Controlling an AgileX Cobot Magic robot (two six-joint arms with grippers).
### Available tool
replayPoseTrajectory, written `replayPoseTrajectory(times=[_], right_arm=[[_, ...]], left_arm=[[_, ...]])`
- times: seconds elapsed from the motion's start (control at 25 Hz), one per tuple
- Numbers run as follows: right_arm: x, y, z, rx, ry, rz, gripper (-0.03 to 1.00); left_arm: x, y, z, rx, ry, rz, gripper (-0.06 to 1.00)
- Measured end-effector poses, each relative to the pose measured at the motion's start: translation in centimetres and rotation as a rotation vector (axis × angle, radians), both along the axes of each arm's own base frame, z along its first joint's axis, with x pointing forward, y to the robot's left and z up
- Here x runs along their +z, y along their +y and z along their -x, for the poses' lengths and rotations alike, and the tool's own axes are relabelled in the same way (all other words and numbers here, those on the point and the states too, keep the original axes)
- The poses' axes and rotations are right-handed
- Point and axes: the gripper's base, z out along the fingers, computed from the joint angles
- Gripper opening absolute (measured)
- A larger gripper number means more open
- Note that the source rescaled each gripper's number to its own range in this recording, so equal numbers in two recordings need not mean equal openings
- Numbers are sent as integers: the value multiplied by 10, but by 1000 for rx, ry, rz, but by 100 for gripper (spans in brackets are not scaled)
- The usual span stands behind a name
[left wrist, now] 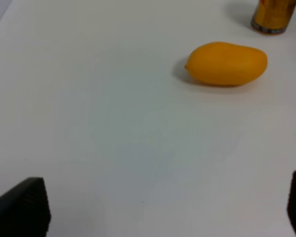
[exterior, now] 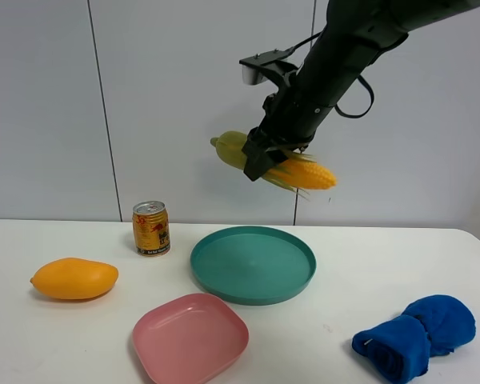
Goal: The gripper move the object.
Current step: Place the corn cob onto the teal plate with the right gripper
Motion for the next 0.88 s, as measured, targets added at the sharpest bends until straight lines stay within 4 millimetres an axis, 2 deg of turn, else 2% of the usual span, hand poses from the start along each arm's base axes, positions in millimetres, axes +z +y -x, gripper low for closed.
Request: replayPoseTrajectory(times=[0.16, 0.4, 0.52, 0.88], right_arm=[[-27, 9, -12, -1, -10, 12, 0], [-82, 18, -32, -15, -10, 28, 0], [-102, 20, -37, -20, -3, 34, 0], [-144, 25, -46, -56, 17, 8, 0]], left_arm=[[0, 0, 0, 0, 0, 0, 100], [0, 0, 0, 0, 0, 0, 100], [0, 0, 0, 0, 0, 0, 100], [0, 0, 0, 0, 0, 0, 100]])
